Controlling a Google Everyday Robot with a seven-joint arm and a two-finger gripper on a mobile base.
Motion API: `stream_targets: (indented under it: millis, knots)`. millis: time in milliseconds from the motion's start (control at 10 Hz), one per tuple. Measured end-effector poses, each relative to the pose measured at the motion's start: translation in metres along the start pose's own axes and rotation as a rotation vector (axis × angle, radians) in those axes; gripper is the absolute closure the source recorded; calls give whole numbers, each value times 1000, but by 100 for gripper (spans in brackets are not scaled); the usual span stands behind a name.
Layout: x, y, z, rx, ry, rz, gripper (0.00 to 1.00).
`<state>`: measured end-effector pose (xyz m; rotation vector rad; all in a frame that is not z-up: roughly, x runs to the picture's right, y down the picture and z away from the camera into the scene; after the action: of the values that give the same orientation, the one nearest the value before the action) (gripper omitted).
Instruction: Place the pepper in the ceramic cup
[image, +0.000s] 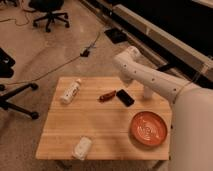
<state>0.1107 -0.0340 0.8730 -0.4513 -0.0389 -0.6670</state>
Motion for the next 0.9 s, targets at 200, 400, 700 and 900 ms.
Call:
stream_targets:
  millis: [200,400,700,900]
  knots:
    - [-21,-18,3,-19,-25,-45,20]
    - [-31,-26,7,-38,-36,-75,20]
    - [-44,-35,28,-75,-61,-92,20]
    - [-44,-33,48,-107,-61,-79,20]
